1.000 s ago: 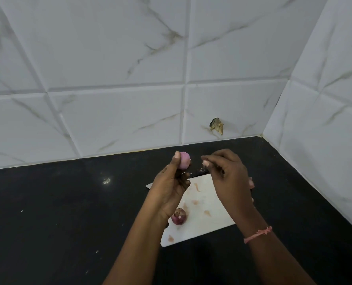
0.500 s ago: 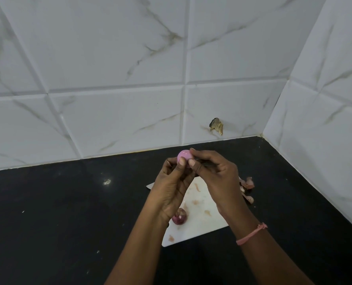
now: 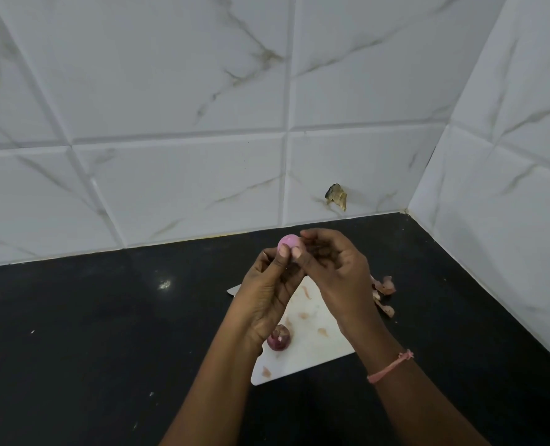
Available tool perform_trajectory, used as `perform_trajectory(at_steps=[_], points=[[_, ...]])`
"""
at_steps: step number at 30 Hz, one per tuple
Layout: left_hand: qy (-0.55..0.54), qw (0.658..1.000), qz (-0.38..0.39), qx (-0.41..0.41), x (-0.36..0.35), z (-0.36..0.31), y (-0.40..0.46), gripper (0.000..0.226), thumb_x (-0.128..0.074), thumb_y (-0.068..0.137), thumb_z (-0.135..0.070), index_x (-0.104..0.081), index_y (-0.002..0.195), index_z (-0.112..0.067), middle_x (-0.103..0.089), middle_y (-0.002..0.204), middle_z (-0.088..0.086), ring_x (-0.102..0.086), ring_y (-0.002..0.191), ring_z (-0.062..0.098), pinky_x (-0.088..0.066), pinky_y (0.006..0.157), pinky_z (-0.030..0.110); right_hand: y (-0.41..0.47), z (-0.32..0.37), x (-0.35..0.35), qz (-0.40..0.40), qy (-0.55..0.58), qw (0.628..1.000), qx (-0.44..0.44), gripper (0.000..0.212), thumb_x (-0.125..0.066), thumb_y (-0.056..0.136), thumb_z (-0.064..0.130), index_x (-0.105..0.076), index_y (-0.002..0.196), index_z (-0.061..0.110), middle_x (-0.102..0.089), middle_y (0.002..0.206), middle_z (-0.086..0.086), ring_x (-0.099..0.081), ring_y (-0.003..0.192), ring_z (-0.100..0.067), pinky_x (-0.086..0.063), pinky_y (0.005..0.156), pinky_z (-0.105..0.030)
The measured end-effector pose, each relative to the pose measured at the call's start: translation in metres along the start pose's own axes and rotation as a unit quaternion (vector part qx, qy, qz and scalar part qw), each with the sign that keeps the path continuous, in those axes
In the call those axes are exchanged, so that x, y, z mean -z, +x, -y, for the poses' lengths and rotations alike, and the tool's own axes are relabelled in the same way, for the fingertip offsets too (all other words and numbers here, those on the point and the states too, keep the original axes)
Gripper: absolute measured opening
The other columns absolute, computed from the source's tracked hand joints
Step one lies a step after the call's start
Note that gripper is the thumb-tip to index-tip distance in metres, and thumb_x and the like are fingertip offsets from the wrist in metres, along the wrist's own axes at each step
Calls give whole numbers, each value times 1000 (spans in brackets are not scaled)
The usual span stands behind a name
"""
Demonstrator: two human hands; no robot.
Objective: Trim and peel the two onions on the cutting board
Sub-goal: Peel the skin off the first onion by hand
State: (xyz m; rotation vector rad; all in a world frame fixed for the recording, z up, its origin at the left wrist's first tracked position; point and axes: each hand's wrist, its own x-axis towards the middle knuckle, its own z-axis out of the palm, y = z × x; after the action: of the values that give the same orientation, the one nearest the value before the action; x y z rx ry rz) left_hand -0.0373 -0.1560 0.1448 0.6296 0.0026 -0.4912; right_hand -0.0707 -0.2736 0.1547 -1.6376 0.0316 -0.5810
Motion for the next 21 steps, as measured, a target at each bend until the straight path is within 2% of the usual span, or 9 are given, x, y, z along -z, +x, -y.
perform_trajectory(at_steps=[5,8,11,14,17,21], points=[[4,1000,3,11,0,0,-2,28,-65,79,-21,-60,100,-3,-74,88,11,-75,87,18,-60,75,25,3,-1,3,13,-33,999,31,17,-74,83,13,-71,98,7,-73,93,2,-69,91,-7,-53,76,-15],[8,1000,6,20,0,-2,-3,30,-65,77,-20,-61,101,-2,-75,93,15,-75,87,19,-61,73,24,7,-2,6,1,-39,999,18,7,-72,86,10,-73,93,11,-73,87,5,-69,84,-6,-52,72,-13],[17,1000,1,24,0,-2,-3,38,-68,75,-19,-61,108,-1,-75,97,18,-75,88,22,-62,76,26,10,1,9,3,-50,998,33,8,-73,84,7,-74,90,12,-74,83,5,-70,80,-6,-53,70,-13],[26,1000,-7,12,2,-2,0,35,-69,76,-19,-60,104,-1,-73,98,18,-74,91,22,-61,80,28,7,6,10,28,-56,997,38,13,-77,80,12,-74,93,14,-74,84,8,-70,81,-4,-53,70,-12],[49,999,-13,9,4,-2,2,38,-72,75,-21,-60,105,-1,-70,109,22,-71,101,26,-60,85,30,6,7,9,25,-109,991,80,17,-79,79,17,-74,94,9,-73,84,7,-70,80,-4,-53,69,-11],[46,999,-9,14,5,-2,0,27,-71,75,-21,-61,94,-5,-74,102,18,-74,95,23,-61,81,28,6,7,9,16,-138,984,112,25,-74,79,32,-75,91,11,-72,82,9,-68,79,-1,-50,68,-8]])
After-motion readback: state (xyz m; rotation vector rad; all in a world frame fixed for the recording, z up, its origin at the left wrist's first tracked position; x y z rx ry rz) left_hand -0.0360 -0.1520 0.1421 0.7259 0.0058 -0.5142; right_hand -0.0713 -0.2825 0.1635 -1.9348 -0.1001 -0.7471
